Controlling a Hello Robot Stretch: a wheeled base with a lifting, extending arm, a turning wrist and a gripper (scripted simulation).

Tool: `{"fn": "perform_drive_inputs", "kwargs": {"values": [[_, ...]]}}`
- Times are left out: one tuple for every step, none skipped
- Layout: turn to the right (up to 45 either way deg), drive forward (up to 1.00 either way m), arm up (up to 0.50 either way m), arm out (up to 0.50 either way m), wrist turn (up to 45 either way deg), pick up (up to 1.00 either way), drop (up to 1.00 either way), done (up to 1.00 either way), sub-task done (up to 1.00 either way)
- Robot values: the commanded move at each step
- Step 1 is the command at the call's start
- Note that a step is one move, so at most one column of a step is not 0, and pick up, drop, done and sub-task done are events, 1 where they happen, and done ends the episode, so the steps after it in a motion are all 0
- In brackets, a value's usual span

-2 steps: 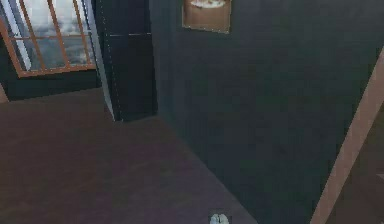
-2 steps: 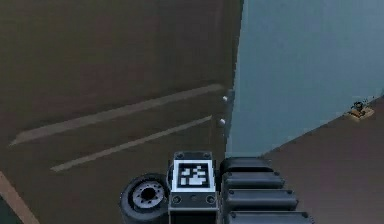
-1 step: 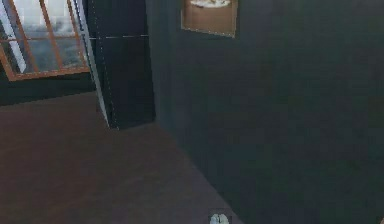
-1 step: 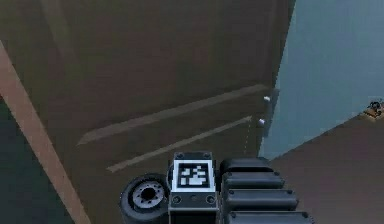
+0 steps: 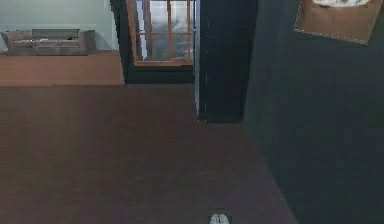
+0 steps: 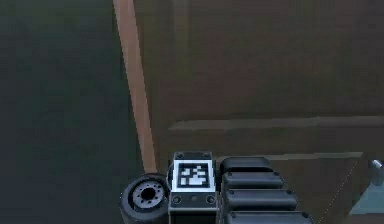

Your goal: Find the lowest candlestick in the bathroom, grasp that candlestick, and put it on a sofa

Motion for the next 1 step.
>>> {"fn": "perform_drive_inputs", "kwargs": {"values": [[0.0,0.3,0.0,0.0,0.0,0.0,0.0,0.0,0.0]]}}
